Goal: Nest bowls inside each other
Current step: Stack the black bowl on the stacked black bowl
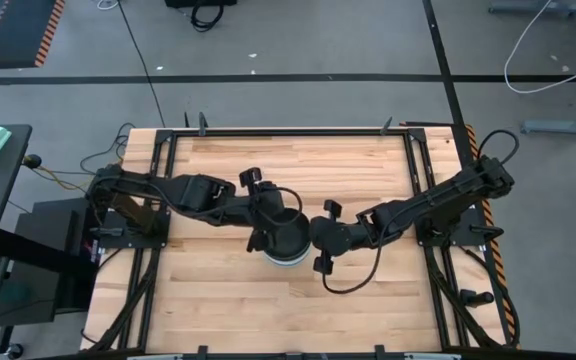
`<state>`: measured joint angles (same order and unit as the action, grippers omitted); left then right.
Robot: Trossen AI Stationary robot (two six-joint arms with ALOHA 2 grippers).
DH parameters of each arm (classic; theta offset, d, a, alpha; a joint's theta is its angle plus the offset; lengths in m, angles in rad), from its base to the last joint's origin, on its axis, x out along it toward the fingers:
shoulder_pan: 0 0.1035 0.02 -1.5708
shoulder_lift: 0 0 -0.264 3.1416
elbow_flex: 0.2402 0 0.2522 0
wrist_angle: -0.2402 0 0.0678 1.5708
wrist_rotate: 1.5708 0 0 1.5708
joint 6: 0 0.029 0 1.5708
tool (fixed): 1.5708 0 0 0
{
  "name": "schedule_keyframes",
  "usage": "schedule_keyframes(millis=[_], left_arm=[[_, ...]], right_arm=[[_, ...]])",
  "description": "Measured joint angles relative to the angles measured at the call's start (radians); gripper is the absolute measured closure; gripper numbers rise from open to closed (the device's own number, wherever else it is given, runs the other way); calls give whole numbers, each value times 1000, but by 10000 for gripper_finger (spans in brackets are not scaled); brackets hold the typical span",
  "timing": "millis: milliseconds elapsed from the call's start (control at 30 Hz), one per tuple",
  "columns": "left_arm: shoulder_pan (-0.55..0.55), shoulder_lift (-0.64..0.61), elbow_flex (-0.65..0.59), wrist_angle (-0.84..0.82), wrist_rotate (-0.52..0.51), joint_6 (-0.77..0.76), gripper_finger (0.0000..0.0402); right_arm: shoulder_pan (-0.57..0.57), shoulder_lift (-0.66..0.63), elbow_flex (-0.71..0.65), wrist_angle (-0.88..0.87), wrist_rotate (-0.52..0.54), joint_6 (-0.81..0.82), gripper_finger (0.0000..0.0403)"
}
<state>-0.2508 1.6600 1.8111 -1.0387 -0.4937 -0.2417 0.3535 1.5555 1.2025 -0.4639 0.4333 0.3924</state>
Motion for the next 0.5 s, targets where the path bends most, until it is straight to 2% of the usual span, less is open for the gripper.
schedule_keyframes(millis=[267, 500], left_arm=[[0, 0, -1, 4, 0, -7, 386], [7, 0, -1, 4, -22, -8, 391]], right_arm=[[-17, -5, -59, 34, -22, 22, 401], [-18, -7, -41, 45, -23, -12, 400]])
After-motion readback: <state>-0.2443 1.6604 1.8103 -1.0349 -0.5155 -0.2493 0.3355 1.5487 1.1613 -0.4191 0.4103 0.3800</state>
